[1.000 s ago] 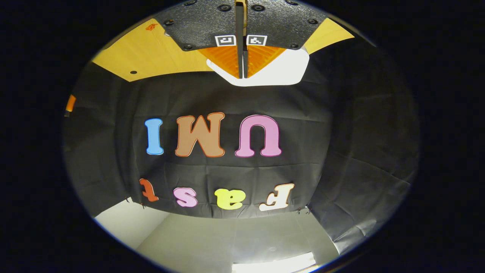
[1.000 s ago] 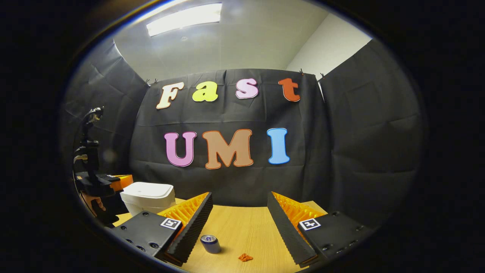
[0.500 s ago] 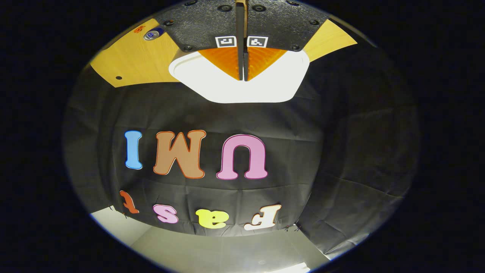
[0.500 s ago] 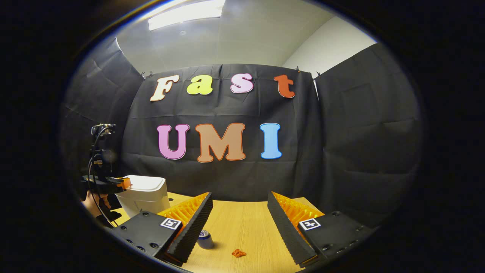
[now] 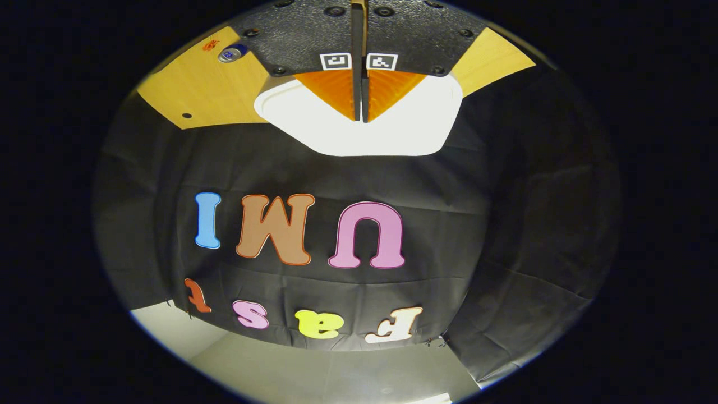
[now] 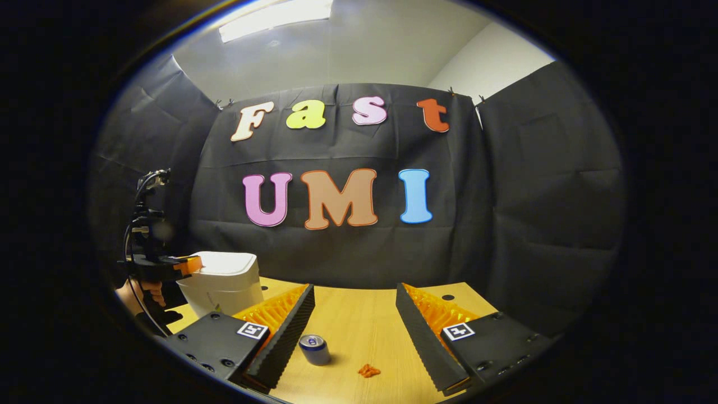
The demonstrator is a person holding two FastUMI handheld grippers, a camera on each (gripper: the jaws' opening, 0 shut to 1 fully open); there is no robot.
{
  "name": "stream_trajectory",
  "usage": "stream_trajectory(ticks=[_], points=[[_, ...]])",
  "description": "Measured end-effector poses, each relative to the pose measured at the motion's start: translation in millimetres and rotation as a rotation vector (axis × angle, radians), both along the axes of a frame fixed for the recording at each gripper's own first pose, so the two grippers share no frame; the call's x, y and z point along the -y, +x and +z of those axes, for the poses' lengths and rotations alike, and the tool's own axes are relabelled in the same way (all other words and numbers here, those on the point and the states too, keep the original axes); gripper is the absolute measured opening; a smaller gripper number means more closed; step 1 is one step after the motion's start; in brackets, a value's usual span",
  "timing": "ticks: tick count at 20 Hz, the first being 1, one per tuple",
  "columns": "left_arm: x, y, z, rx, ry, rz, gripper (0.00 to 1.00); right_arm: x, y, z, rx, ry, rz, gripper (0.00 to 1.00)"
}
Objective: Press the lid of the desktop garbage bin to open it, pick up the crumpled paper on the desktop and throw it into the bin, then pick up the pop can on the desktop and drop it into the bin, and finally close the garbage bin lid.
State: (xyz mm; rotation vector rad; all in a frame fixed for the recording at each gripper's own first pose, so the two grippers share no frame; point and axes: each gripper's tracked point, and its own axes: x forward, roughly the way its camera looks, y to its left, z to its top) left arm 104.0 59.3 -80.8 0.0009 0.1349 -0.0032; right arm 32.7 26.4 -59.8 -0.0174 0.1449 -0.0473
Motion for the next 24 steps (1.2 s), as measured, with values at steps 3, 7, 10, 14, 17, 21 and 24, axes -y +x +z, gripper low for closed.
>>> stream_trajectory(ticks=[3,7,10,14,17,21,24], points=[[-1.2,4.5,9.1,-0.011,0.007,0.015,0.0,-2.9,4.1,-5.8,-0.003,-0.003,0.01,0.97],[4.2,7.4,59.7,0.053,-0.014,0.033,0.0,-5.4,1.7,-17.4,-0.022,-0.024,0.013,0.97],[14.9,4.5,103.5,0.137,0.021,-0.006,0.0,-5.5,2.1,-29.8,-0.04,-0.038,0.017,0.97],[25.8,-11.6,134.6,0.199,-0.006,-0.041,0.0,-1.4,7.4,-52.3,-0.067,-0.022,0.027,0.97],[26.9,-27.3,141.6,0.22,0.026,-0.049,0.0,5.5,12.2,-79.4,-0.113,-0.01,0.036,0.97],[34.4,-50.7,128.1,0.211,0.015,-0.06,0.0,16.1,23.0,-120.2,-0.184,0.017,0.05,0.97],[40.9,-63.2,116.7,0.199,-0.005,-0.059,0.0,19.6,37.0,-155.9,-0.264,0.011,0.075,0.97]])
